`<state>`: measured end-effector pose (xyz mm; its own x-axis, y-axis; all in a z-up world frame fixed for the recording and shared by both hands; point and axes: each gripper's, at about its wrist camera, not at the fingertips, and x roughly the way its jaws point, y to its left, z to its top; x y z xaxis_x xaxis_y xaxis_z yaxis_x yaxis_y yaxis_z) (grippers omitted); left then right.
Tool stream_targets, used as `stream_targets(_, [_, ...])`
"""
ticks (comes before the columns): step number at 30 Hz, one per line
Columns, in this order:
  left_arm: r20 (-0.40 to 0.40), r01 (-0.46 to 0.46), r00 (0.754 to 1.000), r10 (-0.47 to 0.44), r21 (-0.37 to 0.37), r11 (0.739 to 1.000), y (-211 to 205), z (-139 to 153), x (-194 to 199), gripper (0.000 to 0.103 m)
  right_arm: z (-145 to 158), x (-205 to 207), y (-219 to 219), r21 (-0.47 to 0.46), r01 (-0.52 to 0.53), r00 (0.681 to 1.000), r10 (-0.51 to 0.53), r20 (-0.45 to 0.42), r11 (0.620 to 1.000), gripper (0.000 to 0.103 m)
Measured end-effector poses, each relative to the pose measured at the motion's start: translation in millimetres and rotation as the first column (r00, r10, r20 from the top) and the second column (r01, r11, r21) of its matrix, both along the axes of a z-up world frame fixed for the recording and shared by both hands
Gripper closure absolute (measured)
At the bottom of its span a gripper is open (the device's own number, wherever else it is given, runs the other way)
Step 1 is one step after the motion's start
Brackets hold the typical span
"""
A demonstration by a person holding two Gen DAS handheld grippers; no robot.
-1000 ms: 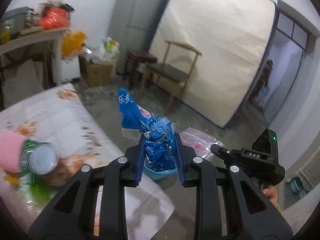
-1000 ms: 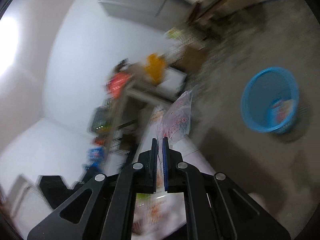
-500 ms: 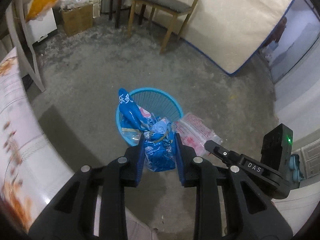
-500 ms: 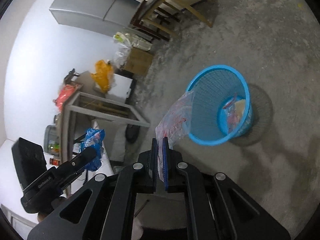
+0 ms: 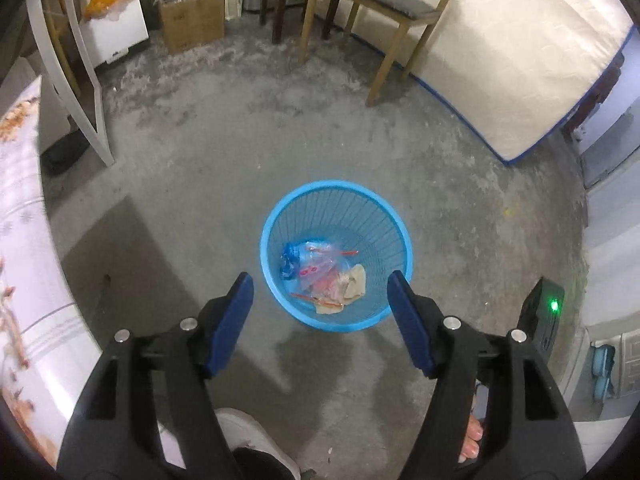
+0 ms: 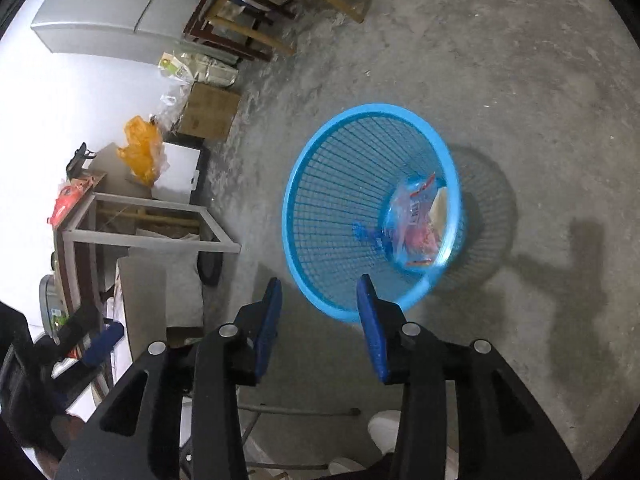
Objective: Collect trash
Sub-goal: 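Move both tools back toward the table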
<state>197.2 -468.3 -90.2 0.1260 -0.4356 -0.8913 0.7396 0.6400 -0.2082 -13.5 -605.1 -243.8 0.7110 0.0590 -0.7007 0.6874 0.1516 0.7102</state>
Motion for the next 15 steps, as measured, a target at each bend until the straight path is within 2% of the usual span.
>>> stream_targets(3, [0.025,0.012,1.0,-0.011,-0.022,1.0,17,23,-10,0.038,10,-16,8,-0.001,-0.008,1.0,0.008,0.024,1.0,0.062])
stream_targets(8, [0.017,0.051,0.999,-0.049,-0.127,0.991,58,71,-40,0.037,35,-47,26,-0.021,-0.028,0.998,0.029,0.064,0.999,0.049])
stream_targets(11, [0.068,0.077,0.996,-0.066,-0.182,0.98,96,101,-64,0.035,52,-56,40,-0.039,-0.063,0.996,0.065,0.063,0.997,0.045])
stream_targets(15, [0.186,0.085,0.982,-0.042,-0.23,0.969,157,126,-97,0.03,77,-56,61,-0.056,-0.142,0.987,0.146,0.063,0.988,0.042])
